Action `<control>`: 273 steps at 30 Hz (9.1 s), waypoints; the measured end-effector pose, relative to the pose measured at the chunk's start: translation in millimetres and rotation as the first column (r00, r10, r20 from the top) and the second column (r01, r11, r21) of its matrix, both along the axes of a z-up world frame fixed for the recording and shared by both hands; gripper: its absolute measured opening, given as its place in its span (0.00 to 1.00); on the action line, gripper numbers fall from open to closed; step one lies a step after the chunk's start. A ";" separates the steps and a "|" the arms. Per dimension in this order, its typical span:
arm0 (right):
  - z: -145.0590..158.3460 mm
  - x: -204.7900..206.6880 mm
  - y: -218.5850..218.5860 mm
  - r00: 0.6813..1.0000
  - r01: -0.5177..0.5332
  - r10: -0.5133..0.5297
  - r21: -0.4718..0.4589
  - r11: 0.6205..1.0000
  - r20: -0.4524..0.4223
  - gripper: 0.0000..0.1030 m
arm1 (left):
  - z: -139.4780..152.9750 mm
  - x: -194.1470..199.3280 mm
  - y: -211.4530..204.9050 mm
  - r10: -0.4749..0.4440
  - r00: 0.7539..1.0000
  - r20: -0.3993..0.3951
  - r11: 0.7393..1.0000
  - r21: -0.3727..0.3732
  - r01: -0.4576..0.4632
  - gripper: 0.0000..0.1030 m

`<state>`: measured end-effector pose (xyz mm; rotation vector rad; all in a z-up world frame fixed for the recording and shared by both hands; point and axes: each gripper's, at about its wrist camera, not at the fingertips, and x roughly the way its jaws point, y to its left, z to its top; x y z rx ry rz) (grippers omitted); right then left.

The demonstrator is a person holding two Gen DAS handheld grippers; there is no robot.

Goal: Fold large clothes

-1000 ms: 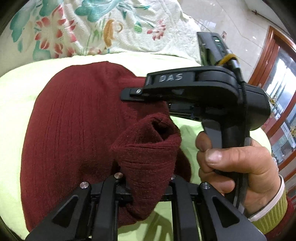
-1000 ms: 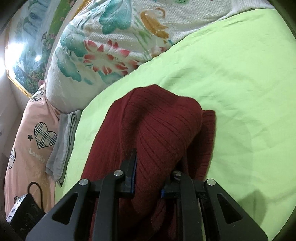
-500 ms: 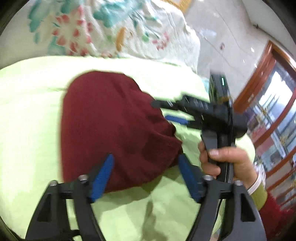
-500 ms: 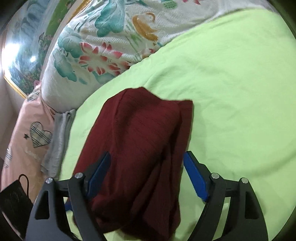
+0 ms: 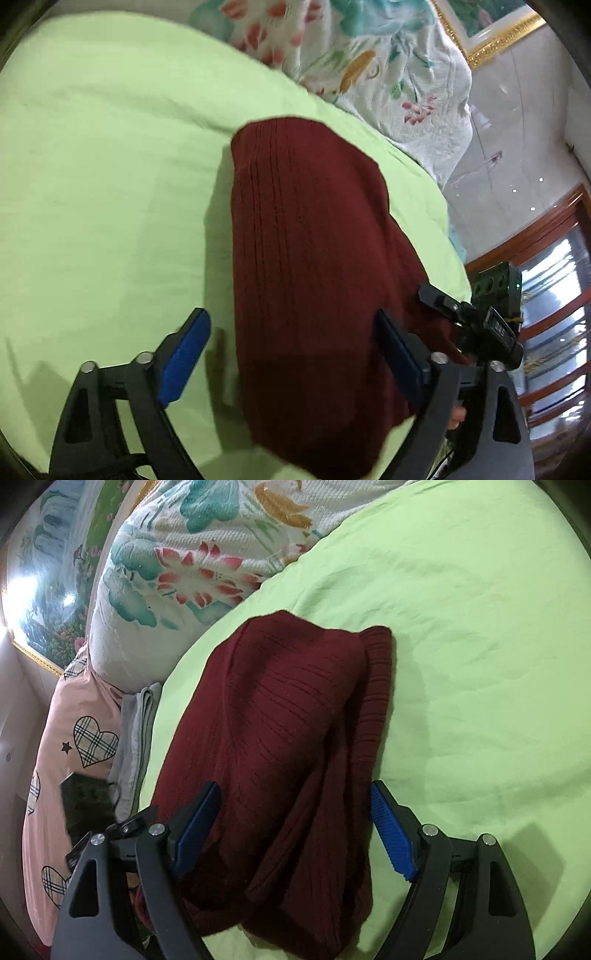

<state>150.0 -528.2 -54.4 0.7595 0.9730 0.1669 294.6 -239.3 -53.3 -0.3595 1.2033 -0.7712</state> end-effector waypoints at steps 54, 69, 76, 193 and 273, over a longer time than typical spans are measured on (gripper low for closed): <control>39.3 -15.0 178.5 0.967 -0.241 0.239 0.006 0.971 0.090 0.61 | 76.2 -219.8 215.5 0.115 0.925 0.362 0.956 0.214 -0.202 0.70; 15.3 5.1 202.2 0.956 -0.292 0.292 0.034 0.956 0.011 0.17 | 52.1 -243.0 164.1 -0.022 0.841 0.540 0.822 0.488 -0.292 0.34; 65.0 8.4 188.4 0.943 -0.288 0.303 -0.121 0.950 0.135 0.12 | 54.3 -250.3 128.9 -0.185 0.776 0.603 0.765 0.584 -0.271 0.24; 39.8 -115.3 331.3 0.824 -0.475 0.512 -0.199 0.857 0.241 0.44 | 88.7 -130.6 141.9 -0.233 0.915 0.331 0.951 0.272 0.144 0.41; 72.2 -186.6 201.9 0.988 -0.119 0.138 -0.226 0.967 0.072 0.50 | 76.5 -275.4 201.3 0.166 0.893 0.417 0.820 0.445 -0.360 0.74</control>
